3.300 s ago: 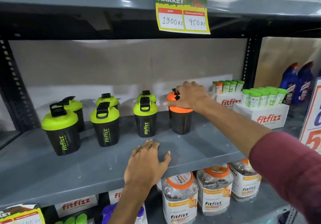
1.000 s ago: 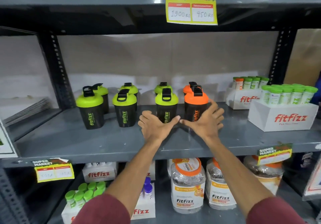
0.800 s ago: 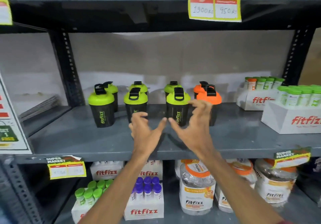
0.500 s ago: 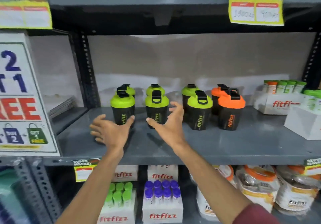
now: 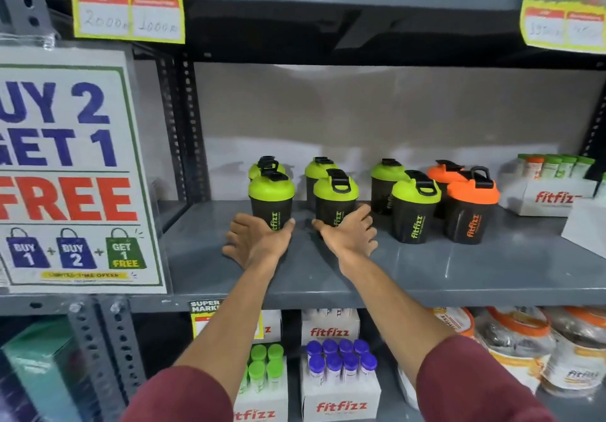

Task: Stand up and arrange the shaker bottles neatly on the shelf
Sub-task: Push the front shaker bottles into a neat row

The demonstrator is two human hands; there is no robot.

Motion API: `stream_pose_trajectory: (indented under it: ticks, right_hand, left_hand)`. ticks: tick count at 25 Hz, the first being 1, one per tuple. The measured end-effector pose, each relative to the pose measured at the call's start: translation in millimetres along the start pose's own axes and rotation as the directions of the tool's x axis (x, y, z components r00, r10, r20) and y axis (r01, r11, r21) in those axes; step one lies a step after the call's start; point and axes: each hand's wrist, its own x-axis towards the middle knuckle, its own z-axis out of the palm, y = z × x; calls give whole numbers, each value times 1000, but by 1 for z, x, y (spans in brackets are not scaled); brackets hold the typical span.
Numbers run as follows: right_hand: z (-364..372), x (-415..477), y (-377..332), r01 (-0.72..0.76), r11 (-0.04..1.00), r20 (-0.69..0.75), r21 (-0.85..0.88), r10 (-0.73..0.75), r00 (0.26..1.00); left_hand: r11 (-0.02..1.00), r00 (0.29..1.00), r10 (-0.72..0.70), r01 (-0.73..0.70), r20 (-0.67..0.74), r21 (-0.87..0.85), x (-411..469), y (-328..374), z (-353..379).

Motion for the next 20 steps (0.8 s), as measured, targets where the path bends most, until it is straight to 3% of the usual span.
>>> stream_pose_trajectory:
  ticks: [8,20]
  right_hand:
    - [5,-6,-1,88,995,5,-46,-88,996]
    - [0,-9,1,96,994,42,-46,-94,995]
  left_hand:
    - [997,998,65,-65,5,-45,-1,-9,-4]
    - [995,996,86,-85,20,-48,-5,-10,-9]
